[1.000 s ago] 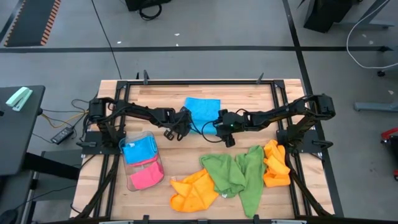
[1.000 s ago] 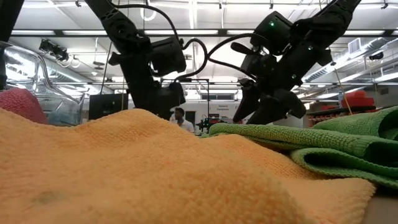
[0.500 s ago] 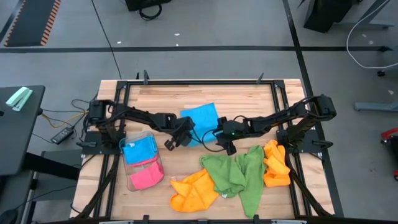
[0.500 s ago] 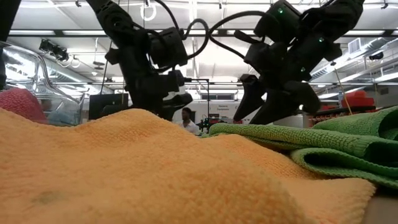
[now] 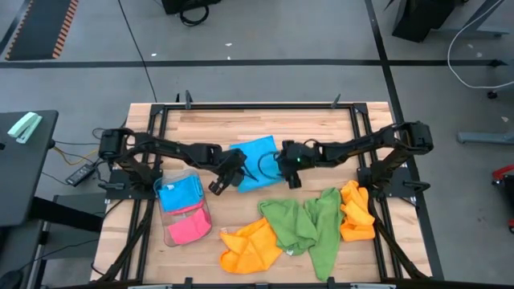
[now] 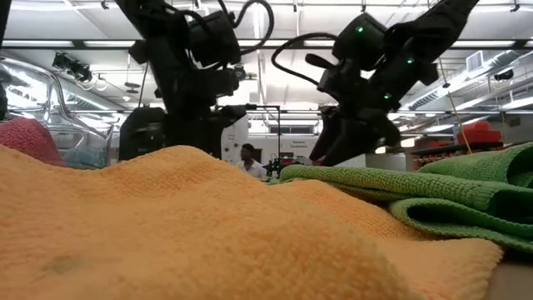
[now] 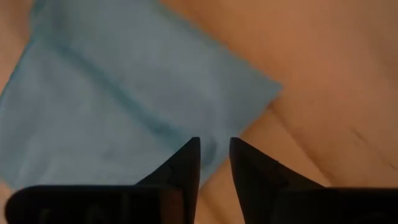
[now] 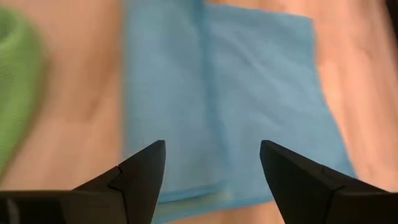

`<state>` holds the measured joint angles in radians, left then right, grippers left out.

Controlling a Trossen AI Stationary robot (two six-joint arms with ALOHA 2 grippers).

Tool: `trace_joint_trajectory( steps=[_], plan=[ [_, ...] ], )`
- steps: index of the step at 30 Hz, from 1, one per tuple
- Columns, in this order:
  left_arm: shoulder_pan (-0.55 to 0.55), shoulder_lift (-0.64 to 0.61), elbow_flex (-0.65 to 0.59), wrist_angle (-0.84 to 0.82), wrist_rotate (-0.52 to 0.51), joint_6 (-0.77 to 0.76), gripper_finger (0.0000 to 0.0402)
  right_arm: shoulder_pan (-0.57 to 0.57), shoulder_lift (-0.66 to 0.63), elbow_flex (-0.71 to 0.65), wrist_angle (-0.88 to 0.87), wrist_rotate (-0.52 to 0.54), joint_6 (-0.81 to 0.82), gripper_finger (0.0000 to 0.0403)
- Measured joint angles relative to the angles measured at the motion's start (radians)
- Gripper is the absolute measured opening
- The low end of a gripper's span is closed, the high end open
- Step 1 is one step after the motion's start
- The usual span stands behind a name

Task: Fold microfiber towels
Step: Fold the blue microfiber cloth

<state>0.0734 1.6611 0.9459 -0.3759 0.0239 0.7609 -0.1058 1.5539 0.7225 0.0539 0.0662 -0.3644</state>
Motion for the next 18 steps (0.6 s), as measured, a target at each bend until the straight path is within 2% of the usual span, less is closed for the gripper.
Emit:
trace_joint_trajectory(
  steps=[7,11,18],
  plan=[
    [0.108,-0.020,0.000,-0.018,0.006,-0.139,0.0085,-0.157,0.000,0.012,0.006,-0.036,0.028,0.0271],
    [0.197,-0.020,0.000,-0.014,-0.002,-0.251,0.0083,-0.241,0.008,0.013,0.030,-0.133,0.070,0.0271],
    [0.328,-0.020,0.001,0.028,0.031,-0.450,0.0097,-0.319,0.013,0.014,0.058,-0.159,0.165,0.0271]
  ],
)
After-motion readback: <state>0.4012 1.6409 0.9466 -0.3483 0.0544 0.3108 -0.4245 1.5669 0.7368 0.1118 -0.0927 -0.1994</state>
